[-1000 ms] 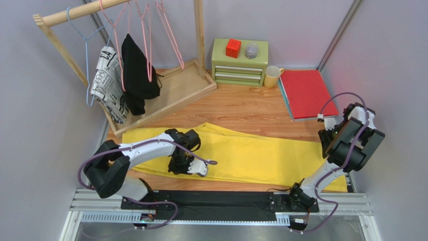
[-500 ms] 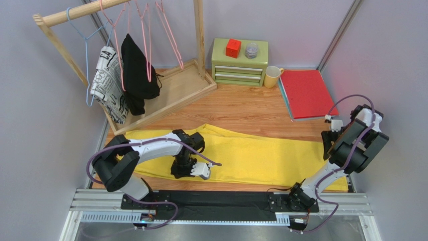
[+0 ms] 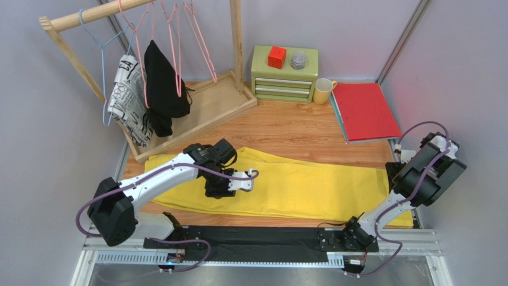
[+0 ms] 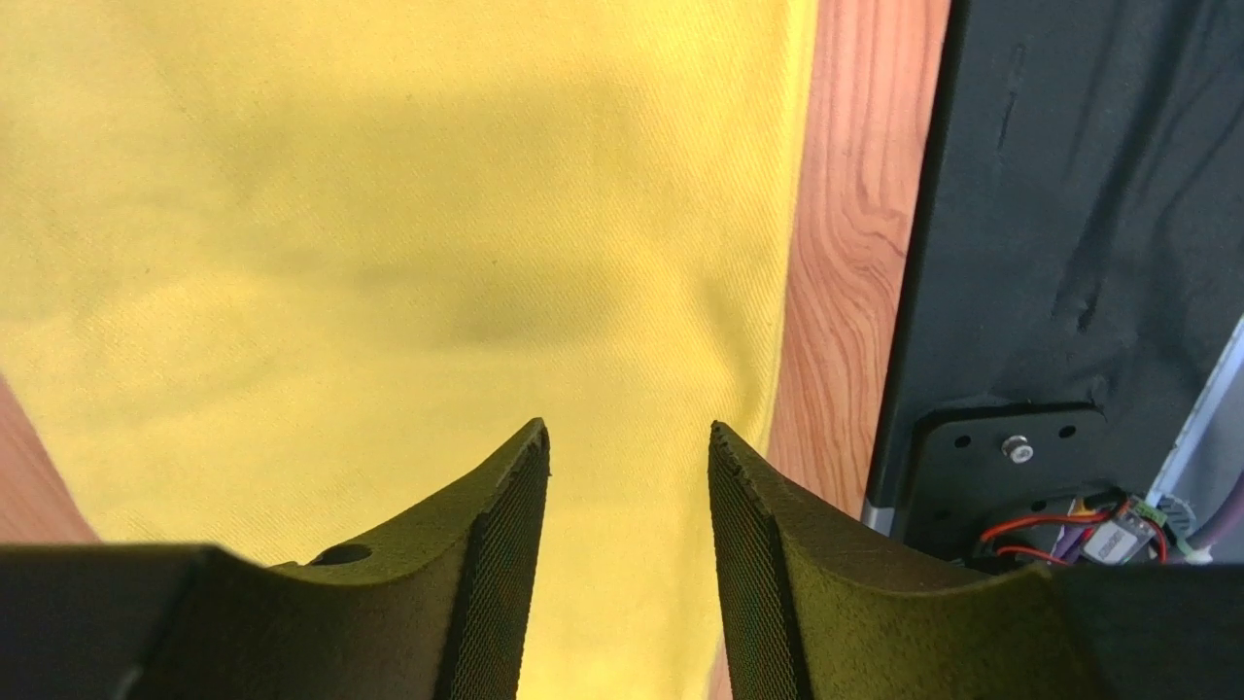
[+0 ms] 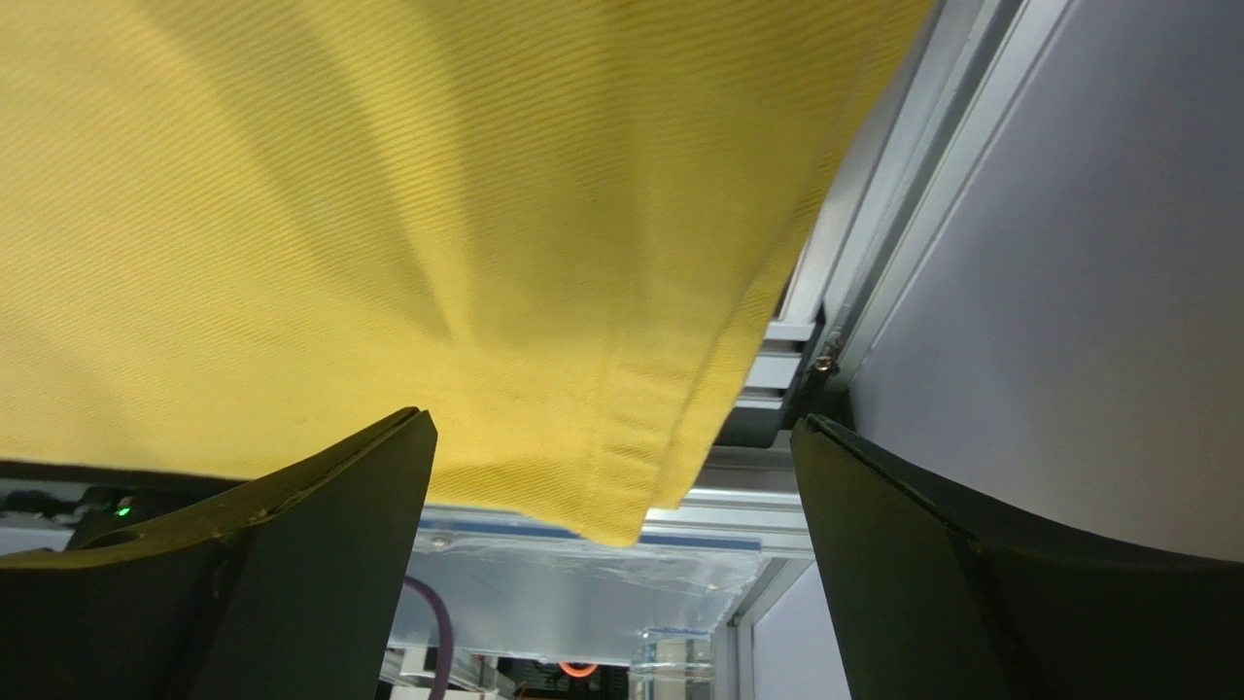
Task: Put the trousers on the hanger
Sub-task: Fold the trousers
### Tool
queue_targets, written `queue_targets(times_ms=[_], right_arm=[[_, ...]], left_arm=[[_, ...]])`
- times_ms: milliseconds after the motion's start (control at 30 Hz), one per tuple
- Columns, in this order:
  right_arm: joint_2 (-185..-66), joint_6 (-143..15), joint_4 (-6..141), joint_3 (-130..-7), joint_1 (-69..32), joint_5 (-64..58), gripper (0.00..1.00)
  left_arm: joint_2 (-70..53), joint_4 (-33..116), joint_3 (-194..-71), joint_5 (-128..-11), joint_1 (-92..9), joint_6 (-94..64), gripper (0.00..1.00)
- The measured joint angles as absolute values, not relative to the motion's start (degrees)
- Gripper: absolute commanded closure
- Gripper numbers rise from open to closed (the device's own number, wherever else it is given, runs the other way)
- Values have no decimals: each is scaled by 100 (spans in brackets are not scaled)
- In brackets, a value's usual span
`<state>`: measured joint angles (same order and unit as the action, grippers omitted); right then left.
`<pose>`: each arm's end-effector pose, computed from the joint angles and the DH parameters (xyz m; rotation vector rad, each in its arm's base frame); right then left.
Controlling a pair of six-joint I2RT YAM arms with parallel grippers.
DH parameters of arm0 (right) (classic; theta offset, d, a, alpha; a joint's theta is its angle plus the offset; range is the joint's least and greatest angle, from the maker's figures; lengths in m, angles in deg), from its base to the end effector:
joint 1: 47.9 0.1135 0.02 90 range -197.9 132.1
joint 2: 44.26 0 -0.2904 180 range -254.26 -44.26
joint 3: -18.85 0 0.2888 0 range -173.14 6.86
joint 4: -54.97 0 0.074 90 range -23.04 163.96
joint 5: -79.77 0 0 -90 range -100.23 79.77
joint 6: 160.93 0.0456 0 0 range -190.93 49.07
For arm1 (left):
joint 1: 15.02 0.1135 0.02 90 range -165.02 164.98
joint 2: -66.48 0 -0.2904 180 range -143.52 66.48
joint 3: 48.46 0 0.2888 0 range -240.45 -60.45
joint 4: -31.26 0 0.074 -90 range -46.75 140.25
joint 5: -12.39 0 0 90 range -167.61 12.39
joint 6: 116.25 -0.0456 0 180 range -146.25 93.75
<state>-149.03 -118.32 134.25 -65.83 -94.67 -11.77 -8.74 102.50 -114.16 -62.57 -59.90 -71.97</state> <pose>0.2360 -0.2528 0.1771 0.0196 -3.0067 -0.1529 0.1686 -0.1846 0.2300 2.1220 2.0556 -0.3882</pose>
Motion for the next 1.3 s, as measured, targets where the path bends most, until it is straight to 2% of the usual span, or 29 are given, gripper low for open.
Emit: queue_targets(times_ms=[133,233,333,367,433,467,500,833,900,1067,1300], right_arm=[[-15301,-11824,13029,-6519,-9475,-1431,21],[-15476,-11811,12992,-6517,-9475,-1422,42],[-15576,-11741,13103,-6541,-9473,-1365,53],[-15629,-11730,13154,-6598,-9471,-1387,65],[-15786,-11723,13283,-6779,-9475,-1483,79],[-15856,-11688,13357,-6878,-9482,-1544,97],[-15909,-11649,13431,-6950,-9488,-1547,100],[-15996,-11417,14474,-7758,-9399,-1085,100],[-15734,-11354,14498,-7999,-9279,-740,100],[-14916,-11218,14489,-8475,-9106,-237,100],[-14582,-11078,14489,-9898,-9139,-143,100]], left_arm=[[-896,10204,-11418,-6268,-5948,-7111,48],[-905,10130,-11418,-6272,-5933,-7031,49],[-922,10016,-11418,-6270,-5874,-6945,49],[-946,9974,-11418,-6270,-5839,-6910,49],[-1029,9907,-11427,-6268,-5769,-6867,50],[-1095,9880,-11442,-6265,-5723,-6843,50],[-1171,9863,-11471,-6265,-5671,-6805,50],[-1552,9524,-11698,-6377,-5186,-6539,53],[-1847,9426,-11711,-6396,-5175,-6523,57],[-2835,9255,-11882,-6427,-5177,-6519,61],[-4128,9273,-13320,-6504,-5666,-6421,60]])
